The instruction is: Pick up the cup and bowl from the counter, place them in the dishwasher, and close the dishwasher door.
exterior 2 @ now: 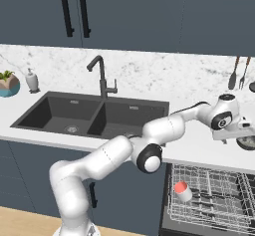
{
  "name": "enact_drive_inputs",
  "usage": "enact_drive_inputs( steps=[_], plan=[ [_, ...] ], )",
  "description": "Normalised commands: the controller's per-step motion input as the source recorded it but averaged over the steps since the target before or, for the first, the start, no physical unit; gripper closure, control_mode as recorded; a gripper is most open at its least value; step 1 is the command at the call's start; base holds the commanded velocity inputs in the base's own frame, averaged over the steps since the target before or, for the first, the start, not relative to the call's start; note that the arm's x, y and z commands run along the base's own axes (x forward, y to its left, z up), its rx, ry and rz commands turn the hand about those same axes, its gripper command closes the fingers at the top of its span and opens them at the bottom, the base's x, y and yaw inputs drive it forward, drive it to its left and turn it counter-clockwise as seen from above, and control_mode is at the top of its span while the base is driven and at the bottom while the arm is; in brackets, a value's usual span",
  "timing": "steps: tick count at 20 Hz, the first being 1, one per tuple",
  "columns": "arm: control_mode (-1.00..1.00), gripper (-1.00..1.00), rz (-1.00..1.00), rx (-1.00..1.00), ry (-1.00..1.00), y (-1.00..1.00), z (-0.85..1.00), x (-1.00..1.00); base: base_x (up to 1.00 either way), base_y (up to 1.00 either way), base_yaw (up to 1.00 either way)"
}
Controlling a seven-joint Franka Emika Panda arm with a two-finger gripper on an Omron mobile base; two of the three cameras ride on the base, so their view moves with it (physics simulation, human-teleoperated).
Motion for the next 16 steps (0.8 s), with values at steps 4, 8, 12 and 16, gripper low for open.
enact_drive_inputs(
  steps=[4, 8, 12, 16],
  plan=[
    [-1.0, -1.0, 0.1, 0.0, 0.0, -0.18, -0.04, 0.44, 0.0, 0.0, 0.0],
    [-1.0, -1.0, 0.07, 0.0, 0.02, -0.3, 0.0, 0.41, 0.0, 0.0, 0.0],
    [-1.0, -1.0, 0.06, 0.0, 0.03, -0.39, 0.0, 0.41, 0.0, 0.0, 0.0],
    [-1.0, -1.0, 0.04, 0.03, 0.08, -0.46, 0.0, 0.43, 0.0, 0.0, 0.0]
  ],
)
